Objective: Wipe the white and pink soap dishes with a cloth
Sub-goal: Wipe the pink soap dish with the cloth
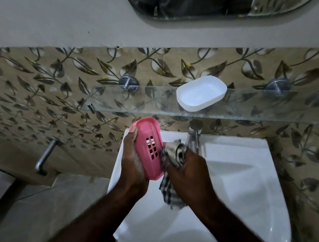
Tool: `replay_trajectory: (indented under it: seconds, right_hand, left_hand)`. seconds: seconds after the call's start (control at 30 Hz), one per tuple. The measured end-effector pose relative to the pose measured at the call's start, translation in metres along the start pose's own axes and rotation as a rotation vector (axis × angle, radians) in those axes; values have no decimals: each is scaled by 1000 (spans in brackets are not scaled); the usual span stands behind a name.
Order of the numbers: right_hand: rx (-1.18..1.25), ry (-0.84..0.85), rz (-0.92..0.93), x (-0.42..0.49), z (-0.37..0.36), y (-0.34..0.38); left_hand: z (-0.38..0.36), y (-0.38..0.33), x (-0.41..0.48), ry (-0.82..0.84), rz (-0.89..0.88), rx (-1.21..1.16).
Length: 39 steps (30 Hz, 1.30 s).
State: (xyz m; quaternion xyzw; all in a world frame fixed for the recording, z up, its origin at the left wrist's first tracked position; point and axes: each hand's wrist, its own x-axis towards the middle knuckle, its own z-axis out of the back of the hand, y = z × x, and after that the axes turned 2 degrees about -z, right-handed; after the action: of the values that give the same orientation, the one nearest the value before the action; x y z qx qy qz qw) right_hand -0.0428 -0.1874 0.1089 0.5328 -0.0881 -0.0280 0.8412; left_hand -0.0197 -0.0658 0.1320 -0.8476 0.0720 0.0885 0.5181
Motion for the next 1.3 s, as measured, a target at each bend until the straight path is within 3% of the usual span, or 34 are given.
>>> replay_trajectory:
  seconds: [0.17, 0.3, 0.4, 0.63, 0.83, 1.1, 1.3]
  right_hand:
    - [0, -94, 34, 22, 6, 18]
    - [-2, -6, -15, 3, 0, 6]
    - [26, 50, -45, -7, -1, -1]
    - [42, -49, -9, 32, 8, 19]
    - [5, 148, -33, -8, -2, -1]
    - [57, -32, 3, 25, 8, 16]
    - [106, 119, 2, -14, 1, 0]
  left_hand:
    - [-7, 6, -5, 22, -38, 7]
    - [1, -6, 3, -4, -75, -46]
    - [5, -5, 3, -4, -33, 7]
    - [7, 12, -3, 56, 66, 40]
    - [13, -7, 7, 6, 26, 59]
    - [7, 9, -5, 107, 85, 38]
    - [13, -4, 4, 19, 64, 23]
